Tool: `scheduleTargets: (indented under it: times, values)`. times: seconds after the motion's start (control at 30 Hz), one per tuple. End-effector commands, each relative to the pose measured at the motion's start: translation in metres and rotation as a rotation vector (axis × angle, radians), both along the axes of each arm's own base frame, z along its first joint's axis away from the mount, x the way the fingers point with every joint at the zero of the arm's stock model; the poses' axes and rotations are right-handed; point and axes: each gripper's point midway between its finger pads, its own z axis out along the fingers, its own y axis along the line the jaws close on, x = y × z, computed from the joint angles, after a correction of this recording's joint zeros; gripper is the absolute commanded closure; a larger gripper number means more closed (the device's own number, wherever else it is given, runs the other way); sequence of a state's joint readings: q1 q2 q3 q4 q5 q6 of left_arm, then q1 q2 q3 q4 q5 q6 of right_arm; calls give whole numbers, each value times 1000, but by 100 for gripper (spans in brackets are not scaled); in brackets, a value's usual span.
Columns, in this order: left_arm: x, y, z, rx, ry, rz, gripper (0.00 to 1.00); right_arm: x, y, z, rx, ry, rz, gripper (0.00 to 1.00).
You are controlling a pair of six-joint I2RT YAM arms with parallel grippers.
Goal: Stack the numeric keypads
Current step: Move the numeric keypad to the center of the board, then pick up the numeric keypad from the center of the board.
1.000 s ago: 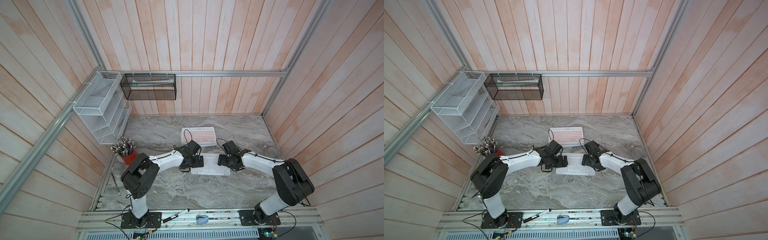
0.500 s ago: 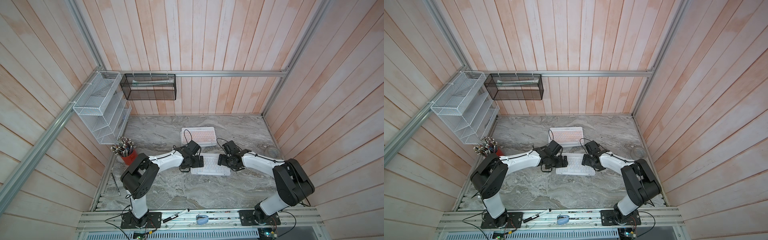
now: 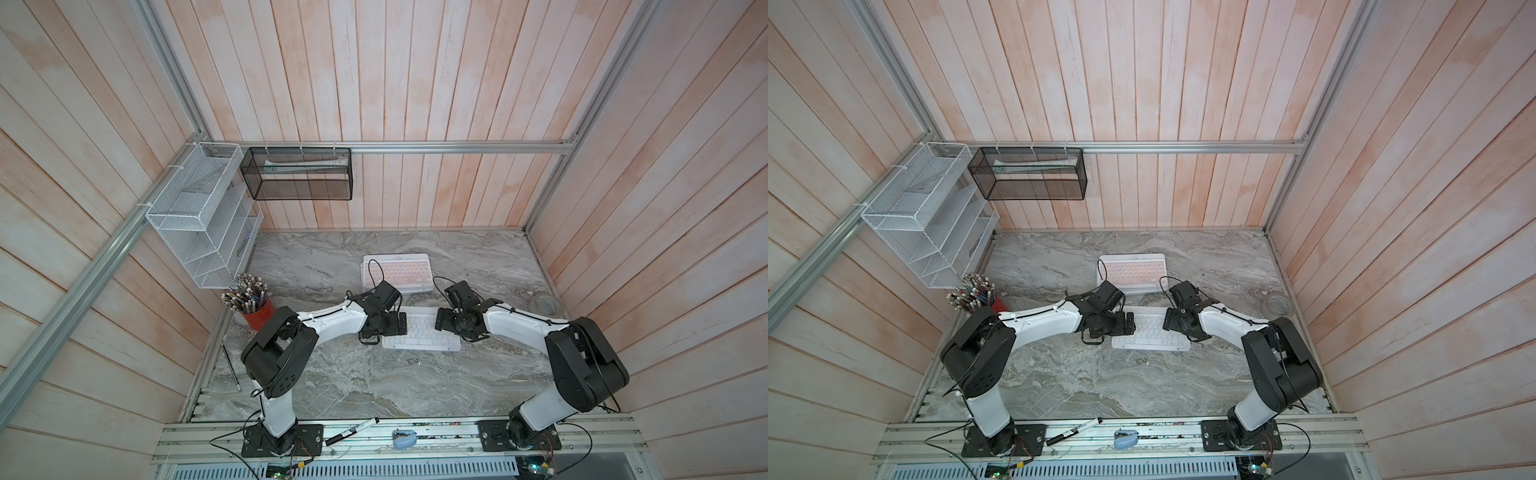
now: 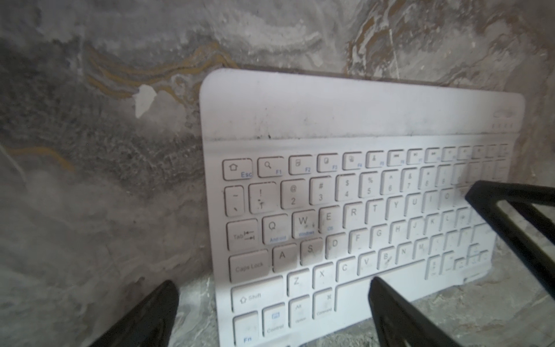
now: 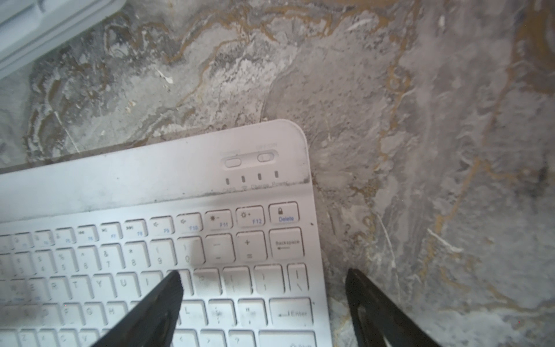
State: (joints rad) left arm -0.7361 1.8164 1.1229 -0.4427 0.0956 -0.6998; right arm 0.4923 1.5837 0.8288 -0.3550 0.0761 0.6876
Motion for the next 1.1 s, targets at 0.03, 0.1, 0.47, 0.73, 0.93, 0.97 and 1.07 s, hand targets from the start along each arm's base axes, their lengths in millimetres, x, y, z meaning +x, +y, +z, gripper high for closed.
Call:
scheduleTargets:
  times: [0.03,0.1,0.47,0.73,0.93,0.97,1.07]
  values:
    - [1,-3,7,9,-10,-16,0,-4,6,-7,12,28,15,13]
    - [1,-3,7,8,-11,-16,0,-5,6,-8,13,26,16,14]
    - [-1,-3,5,12,-2,-3,0,-8,12,-10,20,34,28,14]
    - [0,-10,5,5,-2,-13,0,-11,16,-17,43,42,36,14]
    - [0,-18,6,-27,-1,-20,0,-9,22,-17,63,49,45,14]
    - [0,-18,6,-28,0,-19,0,-7,22,-15,69,41,45,14]
    - [0,-20,8,-38,-6,-21,0,-6,27,-11,93,28,51,14]
